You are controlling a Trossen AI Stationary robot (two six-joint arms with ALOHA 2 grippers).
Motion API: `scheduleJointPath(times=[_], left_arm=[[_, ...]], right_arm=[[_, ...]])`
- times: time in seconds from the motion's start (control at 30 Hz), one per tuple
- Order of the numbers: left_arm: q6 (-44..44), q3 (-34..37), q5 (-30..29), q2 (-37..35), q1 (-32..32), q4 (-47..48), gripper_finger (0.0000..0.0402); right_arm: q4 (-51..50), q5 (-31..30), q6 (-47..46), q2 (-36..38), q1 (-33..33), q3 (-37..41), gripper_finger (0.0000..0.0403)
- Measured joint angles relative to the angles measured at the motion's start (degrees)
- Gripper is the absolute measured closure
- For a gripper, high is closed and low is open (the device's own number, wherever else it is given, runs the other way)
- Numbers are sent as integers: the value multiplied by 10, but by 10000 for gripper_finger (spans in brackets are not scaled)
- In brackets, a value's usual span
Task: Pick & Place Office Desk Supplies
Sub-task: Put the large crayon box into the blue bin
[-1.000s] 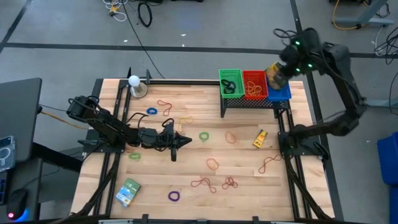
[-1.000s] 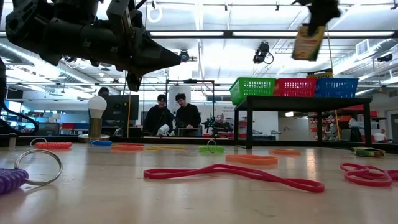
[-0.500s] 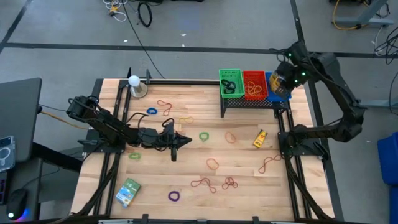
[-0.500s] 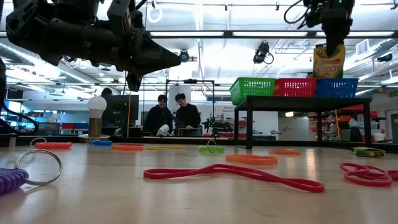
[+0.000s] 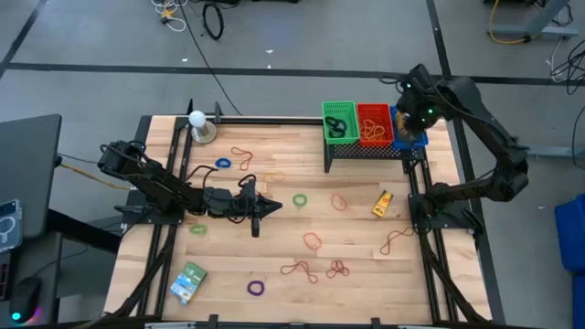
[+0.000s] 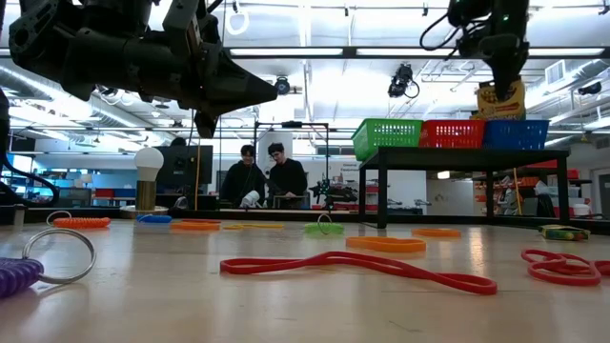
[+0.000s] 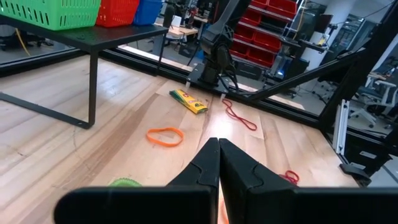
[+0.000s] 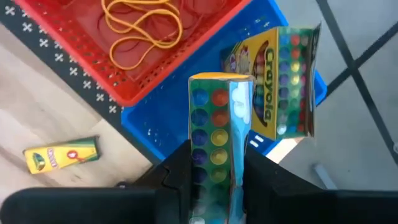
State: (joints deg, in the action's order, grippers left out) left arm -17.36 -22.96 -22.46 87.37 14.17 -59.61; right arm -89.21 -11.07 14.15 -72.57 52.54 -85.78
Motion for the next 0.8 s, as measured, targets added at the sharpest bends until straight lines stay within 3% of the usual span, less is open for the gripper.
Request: scheduleJointPath(times=[0.43,0.8], left_arm=[[5,0,0,0,0,0,395],[5,0,0,0,1,0,395]], right_arm=[[2,-70,-49,-57,-25,0,271],[16,-98,-64,-58,-25,0,206]])
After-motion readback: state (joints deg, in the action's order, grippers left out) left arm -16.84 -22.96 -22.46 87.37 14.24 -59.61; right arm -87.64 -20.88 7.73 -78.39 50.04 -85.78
